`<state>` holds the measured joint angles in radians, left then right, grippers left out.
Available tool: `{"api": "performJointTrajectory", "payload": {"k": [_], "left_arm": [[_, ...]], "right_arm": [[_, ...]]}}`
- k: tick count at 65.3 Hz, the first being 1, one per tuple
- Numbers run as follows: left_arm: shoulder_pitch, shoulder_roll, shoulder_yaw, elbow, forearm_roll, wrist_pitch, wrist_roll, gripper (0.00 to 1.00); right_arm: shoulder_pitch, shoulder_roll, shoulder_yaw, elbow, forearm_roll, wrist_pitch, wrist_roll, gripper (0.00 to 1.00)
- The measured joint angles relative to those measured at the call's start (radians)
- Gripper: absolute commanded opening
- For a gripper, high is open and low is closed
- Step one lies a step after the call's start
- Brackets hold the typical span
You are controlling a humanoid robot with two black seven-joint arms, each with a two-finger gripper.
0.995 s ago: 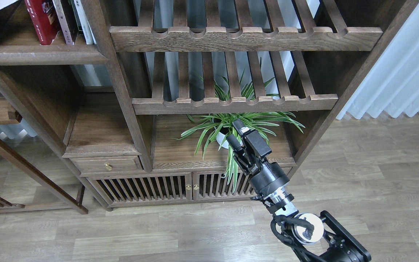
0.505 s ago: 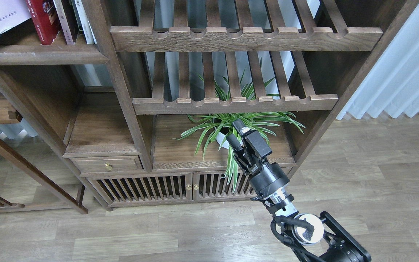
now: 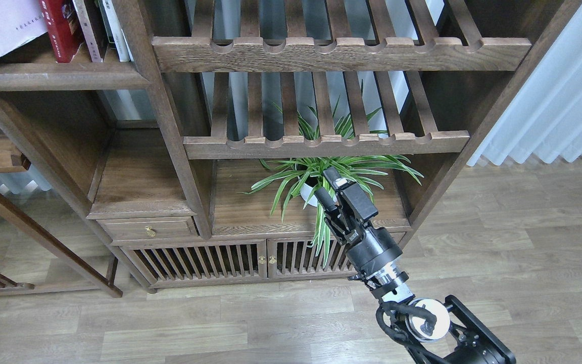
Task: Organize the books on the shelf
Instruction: 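Place the white book on the upper shelf and release the left gripper, then withdraw the left gripper from the upper shelf back toward the table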
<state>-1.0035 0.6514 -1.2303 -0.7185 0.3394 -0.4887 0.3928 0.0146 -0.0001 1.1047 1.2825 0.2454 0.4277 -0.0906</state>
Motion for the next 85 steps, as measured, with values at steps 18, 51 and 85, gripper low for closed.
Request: {"api": "performJointTrajectory", "payload": {"k": [18, 51, 85], "left_arm": [[-0.02, -0.025, 0.0, 0.029, 0.05, 0.0, 0.0, 0.07], [-0.071, -0.028, 0.023, 0.047, 0.171, 0.0, 0.026, 0.08], [-0.128, -0.013, 0.096, 0.047, 0.291, 0.0, 0.038, 0.09]], "right_arm": [[-0.003, 0.0, 0.0, 0.0, 0.0, 0.011, 0.0, 0.85], [-0.015, 0.0, 0.0, 0.001, 0.0, 0.027, -0.001, 0.85], [-0.016, 0.0, -0.005, 0.002, 0.0, 0.031, -0.002, 0.85]]}}
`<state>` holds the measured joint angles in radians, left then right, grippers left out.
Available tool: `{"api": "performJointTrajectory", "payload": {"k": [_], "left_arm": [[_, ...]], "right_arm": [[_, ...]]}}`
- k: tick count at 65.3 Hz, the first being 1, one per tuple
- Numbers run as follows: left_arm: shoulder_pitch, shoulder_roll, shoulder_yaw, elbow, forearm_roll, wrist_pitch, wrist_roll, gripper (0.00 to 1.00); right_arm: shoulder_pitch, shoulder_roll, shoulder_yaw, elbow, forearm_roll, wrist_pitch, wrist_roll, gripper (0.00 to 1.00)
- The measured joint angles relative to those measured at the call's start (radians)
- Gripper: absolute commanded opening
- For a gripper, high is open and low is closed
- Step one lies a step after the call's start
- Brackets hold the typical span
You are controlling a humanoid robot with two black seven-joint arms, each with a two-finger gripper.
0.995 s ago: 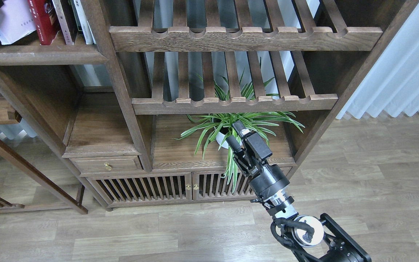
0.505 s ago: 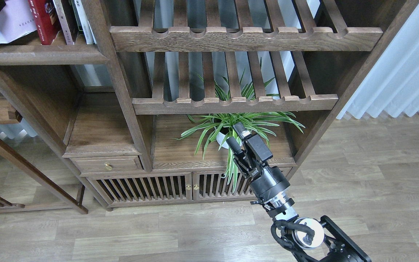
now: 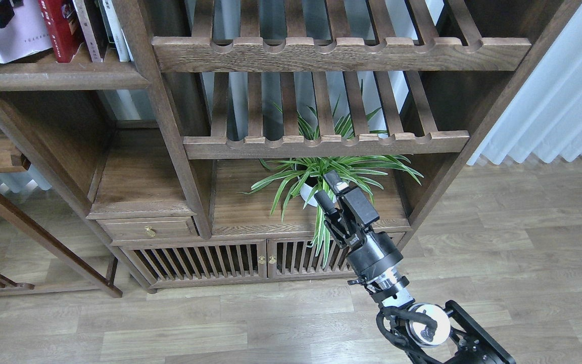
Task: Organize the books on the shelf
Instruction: 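Withdraw the left gripper from the upper shelf back toward the table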
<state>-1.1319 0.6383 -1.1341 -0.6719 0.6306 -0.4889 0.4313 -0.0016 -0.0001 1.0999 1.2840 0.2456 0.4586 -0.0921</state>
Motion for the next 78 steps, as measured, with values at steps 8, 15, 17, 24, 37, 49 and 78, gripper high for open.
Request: {"api": "performJointTrajectory", "payload": {"k": [8, 15, 17, 24, 37, 49, 78], "left_arm": [[-0.005, 0.0, 0.002, 0.001, 0.008, 0.0, 0.0, 0.14], [-0.006, 0.001, 0.009, 0.001, 0.011, 0.0, 0.0, 0.16], [-0.006, 0.002, 0.014, 0.001, 0.011, 0.0, -0.001, 0.17], [-0.009, 0.003, 0.029, 0.0, 0.012, 0.0, 0.0, 0.18], [-0.01, 0.003, 0.037, -0.002, 0.012, 0.0, 0.007, 0.24], [-0.001, 0.001, 0.028, -0.002, 0.013, 0.0, 0.022, 0.38], [0.004, -0.023, 0.005, -0.01, -0.021, 0.0, 0.025, 0.48]], "right_arm": [[0.0, 0.0, -0.003, 0.0, 0.0, 0.0, 0.0, 0.85], [0.0, 0.0, -0.003, 0.0, 0.0, 0.0, 0.0, 0.85], [0.0, 0.0, -0.003, 0.0, 0.0, 0.0, 0.0, 0.85], [0.0, 0.0, -0.003, -0.001, 0.0, 0.0, 0.0, 0.85], [0.0, 0.0, -0.003, -0.002, -0.001, 0.0, 0.0, 0.85], [0.0, 0.0, -0.003, -0.003, -0.004, 0.0, 0.0, 0.85], [0.0, 0.0, -0.003, -0.004, -0.008, 0.0, 0.0, 0.85]]}}
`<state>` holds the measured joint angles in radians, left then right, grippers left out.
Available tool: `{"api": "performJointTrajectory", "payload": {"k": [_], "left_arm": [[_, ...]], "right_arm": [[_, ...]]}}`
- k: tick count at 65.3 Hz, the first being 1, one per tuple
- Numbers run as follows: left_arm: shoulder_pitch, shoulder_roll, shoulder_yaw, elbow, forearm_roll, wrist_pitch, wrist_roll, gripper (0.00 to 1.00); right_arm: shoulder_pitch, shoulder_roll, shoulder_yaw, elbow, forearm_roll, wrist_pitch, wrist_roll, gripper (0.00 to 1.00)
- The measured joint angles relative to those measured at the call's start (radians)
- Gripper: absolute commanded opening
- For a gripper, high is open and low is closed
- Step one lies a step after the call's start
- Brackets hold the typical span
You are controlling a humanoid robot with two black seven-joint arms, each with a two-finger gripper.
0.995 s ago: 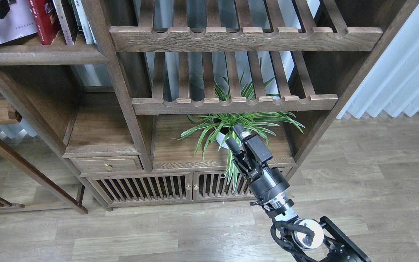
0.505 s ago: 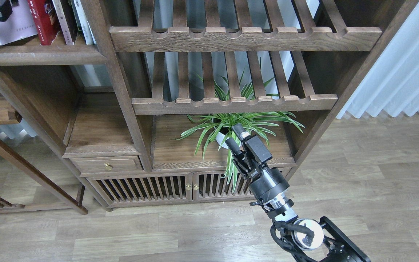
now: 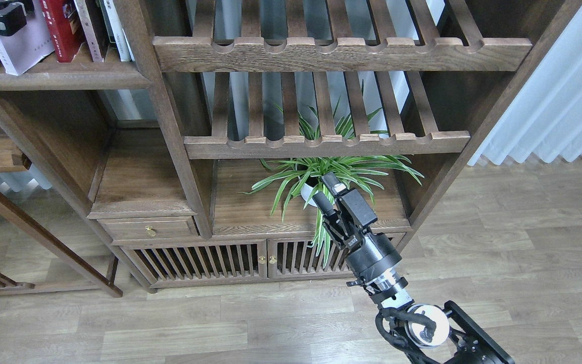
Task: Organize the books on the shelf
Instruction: 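Withdraw the left gripper from the upper shelf back toward the table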
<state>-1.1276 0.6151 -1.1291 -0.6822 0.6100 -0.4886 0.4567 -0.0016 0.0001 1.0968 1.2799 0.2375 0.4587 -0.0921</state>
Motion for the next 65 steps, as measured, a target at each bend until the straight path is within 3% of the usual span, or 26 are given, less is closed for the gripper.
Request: {"api": "performJointTrajectory", "payload": {"k": [36, 65], "left_arm": [[-0.006, -0.01, -0.049, -0.012, -0.062, 0.0, -0.001, 0.65], [0.0, 0.0, -0.084, -0.008, -0.203, 0.0, -0.001, 0.71]], "right_arm": [[0.0, 0.0, -0.006, -0.01, -0.006, -0.002, 0.0, 0.85], [0.0, 0.0, -0.005, -0.023, -0.007, -0.002, 0.0, 0.87]]}}
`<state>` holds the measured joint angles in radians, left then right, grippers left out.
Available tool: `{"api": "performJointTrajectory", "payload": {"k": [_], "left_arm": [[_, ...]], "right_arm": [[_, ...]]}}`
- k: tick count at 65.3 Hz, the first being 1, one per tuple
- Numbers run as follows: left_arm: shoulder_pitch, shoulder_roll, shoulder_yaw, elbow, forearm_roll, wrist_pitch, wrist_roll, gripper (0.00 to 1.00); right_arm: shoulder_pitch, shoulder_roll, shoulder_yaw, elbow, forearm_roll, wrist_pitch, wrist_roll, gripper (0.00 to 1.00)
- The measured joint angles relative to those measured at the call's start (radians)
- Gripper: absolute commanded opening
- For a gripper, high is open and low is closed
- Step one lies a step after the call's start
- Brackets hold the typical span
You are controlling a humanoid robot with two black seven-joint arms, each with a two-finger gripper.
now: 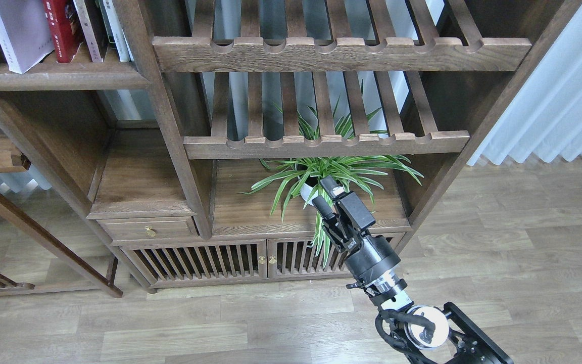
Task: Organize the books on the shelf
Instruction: 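Withdraw the left gripper from the upper shelf back toward the table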
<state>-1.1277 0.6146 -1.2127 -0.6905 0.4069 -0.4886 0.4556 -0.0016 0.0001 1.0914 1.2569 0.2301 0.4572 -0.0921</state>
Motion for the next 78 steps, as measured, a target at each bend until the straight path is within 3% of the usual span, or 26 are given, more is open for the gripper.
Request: {"api": "performJointTrajectory", "payload": {"k": [30, 51, 65, 78], "left_arm": [[0.0, -0.025, -0.076, -0.005, -0.129, 0.0, -0.008, 0.75], [0.02, -0.026, -0.131, -0.043, -0.276, 0.0, -0.011, 1.0], [0.161, -0.012, -0.236, -0.227, -0.416, 0.0, -0.011, 1.0], [0.327, -0.001, -0.279, -0.471, -0.505, 0.0, -0.015, 1.0]], "right_arm": [[0.0, 0.0, 0.001, -0.002, -0.001, 0.0, 0.0, 0.87], [-0.002, 0.0, 0.001, -0.002, -0.001, 0.0, 0.0, 0.88], [-0.001, 0.0, -0.003, -0.002, 0.001, -0.001, 0.0, 0.9], [0.007, 0.0, -0.005, 0.002, 0.003, -0.005, 0.0, 0.91]]}}
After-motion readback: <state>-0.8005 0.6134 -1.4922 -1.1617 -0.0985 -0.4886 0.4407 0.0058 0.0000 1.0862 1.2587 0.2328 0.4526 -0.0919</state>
